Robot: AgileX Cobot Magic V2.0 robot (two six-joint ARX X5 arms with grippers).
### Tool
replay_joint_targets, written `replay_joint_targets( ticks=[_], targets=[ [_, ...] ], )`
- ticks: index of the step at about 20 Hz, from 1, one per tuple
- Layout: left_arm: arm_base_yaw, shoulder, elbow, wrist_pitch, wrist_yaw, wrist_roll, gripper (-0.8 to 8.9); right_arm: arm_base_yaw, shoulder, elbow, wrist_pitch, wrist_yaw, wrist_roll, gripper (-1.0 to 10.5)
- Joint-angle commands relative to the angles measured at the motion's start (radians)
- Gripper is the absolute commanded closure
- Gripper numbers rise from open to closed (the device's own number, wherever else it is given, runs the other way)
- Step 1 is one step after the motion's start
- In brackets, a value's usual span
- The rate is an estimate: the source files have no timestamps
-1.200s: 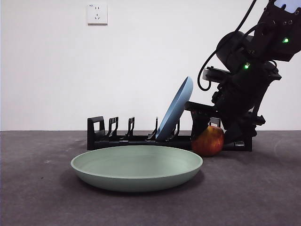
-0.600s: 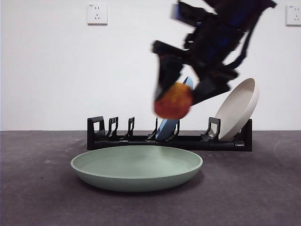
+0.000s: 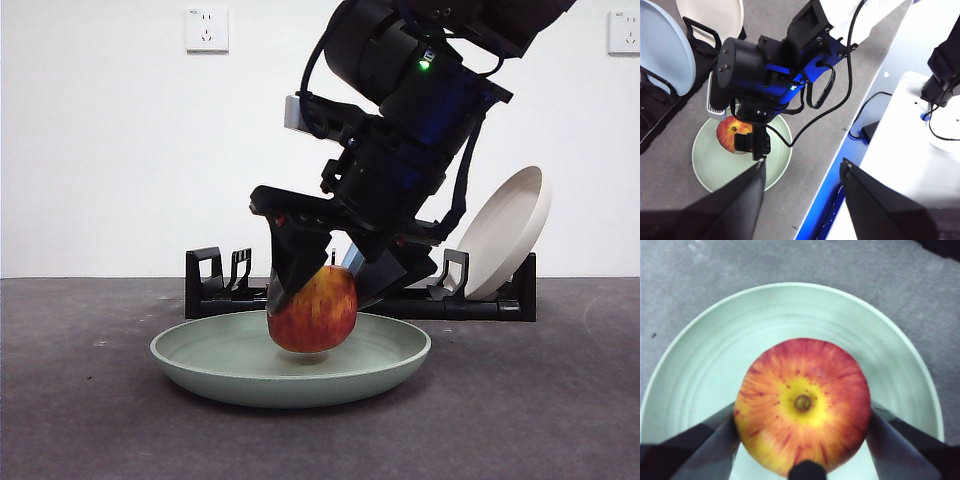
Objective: Take the green plate from the plate rack,put the plate on the table,take the apple from the table,put the apple in the plate
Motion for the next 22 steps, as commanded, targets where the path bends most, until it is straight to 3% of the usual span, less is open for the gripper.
replay_joint_targets(
  ticks=[1, 6, 8, 11, 12, 13, 19, 22],
  targets=[
    [-0.002, -0.001, 0.001, 0.001, 0.001, -0.003, 5.62, 0.006, 0.014, 0.001, 0.005, -0.001, -0.009, 9.6],
    [-0.002, -0.001, 0.001, 0.001, 0.001, -0.006, 5.62, 0.007, 0.048, 0.001, -0.048, -0.001, -0.010, 9.6],
    [-0.002, -0.001, 0.001, 0.000, 0.001, -0.006, 5.62, 0.011, 0.049, 0.001, -0.051, 0.000, -0.020, 9.0],
    [-0.002, -0.001, 0.001, -0.002, 0.001, -0.007, 5.62, 0.013, 0.037, 0.001, -0.053, 0.000, -0.020, 4.6],
    [-0.002, -0.001, 0.001, -0.003, 0.001, -0.007, 5.62, 0.013, 0.030, 0.001, -0.053, 0.000, -0.020, 3.5],
    [-0.002, -0.001, 0.001, -0.003, 0.002, -0.007, 5.62, 0.013, 0.019, 0.001, -0.054, -0.001, -0.020, 3.2],
    [-0.002, -0.001, 0.001, -0.003, 0.002, -0.007, 5.62, 0.013, -0.119, 0.001, -0.073, -0.001, -0.020, 3.2],
    [-0.002, -0.001, 0.001, -0.003, 0.002, -0.007, 5.62, 0.013, -0.239, 0.001, -0.171, -0.002, -0.020, 3.2]
  ],
)
